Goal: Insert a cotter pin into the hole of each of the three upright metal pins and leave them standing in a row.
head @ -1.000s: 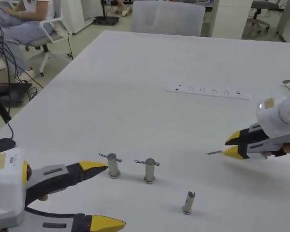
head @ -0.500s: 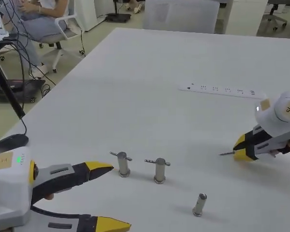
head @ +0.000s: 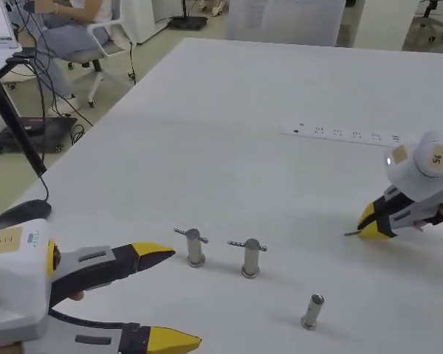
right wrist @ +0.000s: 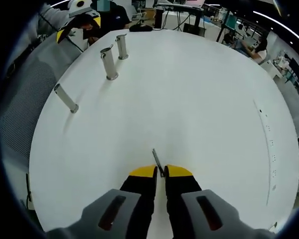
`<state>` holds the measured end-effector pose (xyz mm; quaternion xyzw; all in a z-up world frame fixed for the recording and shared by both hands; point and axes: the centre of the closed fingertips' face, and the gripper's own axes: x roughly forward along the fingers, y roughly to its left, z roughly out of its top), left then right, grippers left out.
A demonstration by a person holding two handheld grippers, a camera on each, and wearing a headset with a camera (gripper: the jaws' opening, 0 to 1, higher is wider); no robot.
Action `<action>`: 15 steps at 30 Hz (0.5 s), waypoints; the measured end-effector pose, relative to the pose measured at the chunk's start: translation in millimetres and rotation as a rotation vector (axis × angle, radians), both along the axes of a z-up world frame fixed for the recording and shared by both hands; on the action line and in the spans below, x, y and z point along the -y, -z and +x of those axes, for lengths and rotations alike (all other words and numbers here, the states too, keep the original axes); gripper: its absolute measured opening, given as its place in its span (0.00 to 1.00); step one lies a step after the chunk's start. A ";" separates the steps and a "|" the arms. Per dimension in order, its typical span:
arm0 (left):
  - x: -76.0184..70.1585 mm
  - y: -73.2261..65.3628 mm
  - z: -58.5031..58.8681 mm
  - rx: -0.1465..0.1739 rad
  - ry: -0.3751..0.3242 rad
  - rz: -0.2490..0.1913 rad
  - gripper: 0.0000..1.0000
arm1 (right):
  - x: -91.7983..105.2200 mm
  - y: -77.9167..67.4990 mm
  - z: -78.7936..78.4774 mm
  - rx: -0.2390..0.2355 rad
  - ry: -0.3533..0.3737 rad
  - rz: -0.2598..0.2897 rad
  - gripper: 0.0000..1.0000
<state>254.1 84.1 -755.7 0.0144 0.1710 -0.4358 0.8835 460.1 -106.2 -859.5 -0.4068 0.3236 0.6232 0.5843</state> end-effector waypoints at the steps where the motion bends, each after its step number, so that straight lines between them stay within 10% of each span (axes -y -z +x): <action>1: -0.5 -0.7 0.5 0.002 -0.002 -0.001 0.66 | 0.1 0.1 -0.2 -0.004 0.002 -0.001 0.08; 15: 2.3 -3.0 1.6 0.011 0.004 -0.001 0.66 | 2.9 0.4 -4.5 0.022 0.013 -0.026 0.04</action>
